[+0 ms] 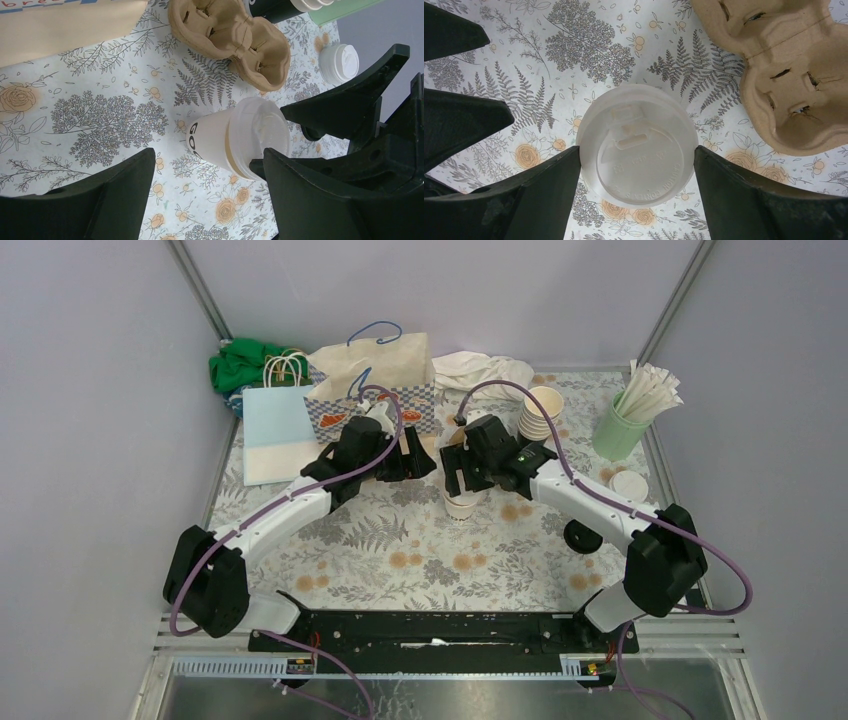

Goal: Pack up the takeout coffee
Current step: Close the cup lid on the coffee cup.

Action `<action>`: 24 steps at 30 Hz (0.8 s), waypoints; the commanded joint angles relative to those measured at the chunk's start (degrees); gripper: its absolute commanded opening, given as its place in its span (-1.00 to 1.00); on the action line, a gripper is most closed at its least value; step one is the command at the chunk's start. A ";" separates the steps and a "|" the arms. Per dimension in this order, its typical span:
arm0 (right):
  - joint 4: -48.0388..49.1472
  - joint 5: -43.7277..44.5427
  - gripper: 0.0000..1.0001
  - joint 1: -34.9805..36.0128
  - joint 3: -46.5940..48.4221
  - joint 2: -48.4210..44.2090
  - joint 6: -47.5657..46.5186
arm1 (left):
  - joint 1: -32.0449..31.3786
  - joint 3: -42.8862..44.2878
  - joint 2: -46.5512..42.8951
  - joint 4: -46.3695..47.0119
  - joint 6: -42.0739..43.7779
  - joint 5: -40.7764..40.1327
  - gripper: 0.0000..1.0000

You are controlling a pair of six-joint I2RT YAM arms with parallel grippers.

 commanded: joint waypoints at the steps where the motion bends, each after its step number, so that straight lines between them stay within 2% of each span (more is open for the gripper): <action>1: 0.51 2.43 0.81 1.12 1.76 -0.21 -1.69 | 0.30 0.02 -0.98 2.45 0.07 1.05 0.66; 4: 0.28 2.59 0.99 1.25 1.58 -0.44 -1.89 | 0.39 0.20 -0.73 2.42 0.48 1.46 0.66; 13: 0.67 1.11 0.99 1.21 1.01 -2.97 -1.28 | 0.39 0.66 0.27 2.42 0.85 1.78 0.66; 18: -0.23 2.30 0.99 1.17 2.68 -5.29 -0.63 | 0.39 0.25 0.87 3.26 0.06 2.93 0.46; 21: -2.31 3.75 0.87 1.04 4.51 -5.80 -1.10 | 0.37 -0.19 1.37 4.16 -0.88 3.64 0.35; 24: -3.29 3.61 0.54 -0.27 4.53 -6.55 -0.50 | 0.30 -0.76 1.90 5.41 -2.05 4.34 0.25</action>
